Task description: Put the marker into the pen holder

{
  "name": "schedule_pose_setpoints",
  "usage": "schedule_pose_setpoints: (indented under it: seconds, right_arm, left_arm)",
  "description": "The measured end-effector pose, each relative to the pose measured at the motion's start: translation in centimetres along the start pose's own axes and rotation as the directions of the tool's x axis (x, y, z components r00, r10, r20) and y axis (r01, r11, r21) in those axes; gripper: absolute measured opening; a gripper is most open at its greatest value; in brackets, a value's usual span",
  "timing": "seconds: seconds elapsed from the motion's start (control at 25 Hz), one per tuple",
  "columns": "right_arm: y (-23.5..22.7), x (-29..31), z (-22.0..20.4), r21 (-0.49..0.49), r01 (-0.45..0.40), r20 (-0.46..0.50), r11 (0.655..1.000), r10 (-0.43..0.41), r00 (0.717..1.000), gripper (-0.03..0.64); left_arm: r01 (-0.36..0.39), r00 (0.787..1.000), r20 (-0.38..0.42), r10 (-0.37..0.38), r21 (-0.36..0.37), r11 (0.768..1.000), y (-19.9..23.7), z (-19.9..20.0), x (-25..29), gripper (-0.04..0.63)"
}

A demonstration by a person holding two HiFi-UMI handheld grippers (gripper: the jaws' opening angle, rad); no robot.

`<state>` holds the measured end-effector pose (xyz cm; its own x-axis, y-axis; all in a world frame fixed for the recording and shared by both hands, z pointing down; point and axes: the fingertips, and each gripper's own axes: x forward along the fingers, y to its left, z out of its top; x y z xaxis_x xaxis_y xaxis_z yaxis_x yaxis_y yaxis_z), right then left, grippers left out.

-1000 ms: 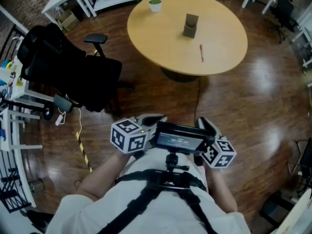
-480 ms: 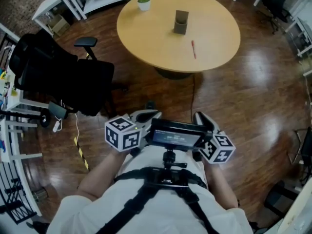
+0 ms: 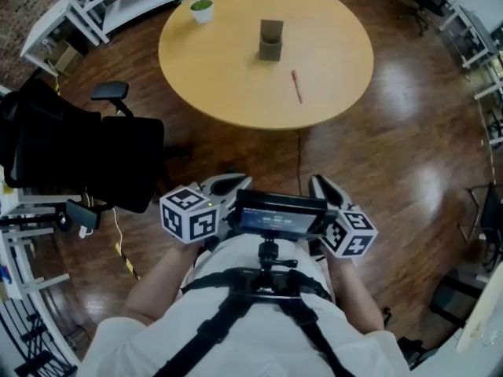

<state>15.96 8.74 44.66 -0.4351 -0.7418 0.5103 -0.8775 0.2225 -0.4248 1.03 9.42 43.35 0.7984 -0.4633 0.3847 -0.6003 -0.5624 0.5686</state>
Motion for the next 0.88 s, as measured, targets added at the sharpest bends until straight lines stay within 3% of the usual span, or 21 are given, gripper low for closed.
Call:
schedule_pose_setpoints:
  seconds: [0.56, 0.88]
  right_arm:
    - [-1.2, 12.6, 8.9, 0.055, 0.12, 0.001, 0.991, -0.12, 0.993, 0.046]
    - [-2.7, 18.5, 12.5, 0.004, 0.191, -0.017, 0.982, -0.191, 0.982, 0.044]
  left_arm:
    - [0.065, 0.994, -0.087, -0.066, -0.012, 0.998, 11.1, 10.5, 3.6, -0.006]
    - [0.076, 0.993, -0.09, -0.078, -0.023, 0.997, 15.7, 14.9, 3.9, -0.005]
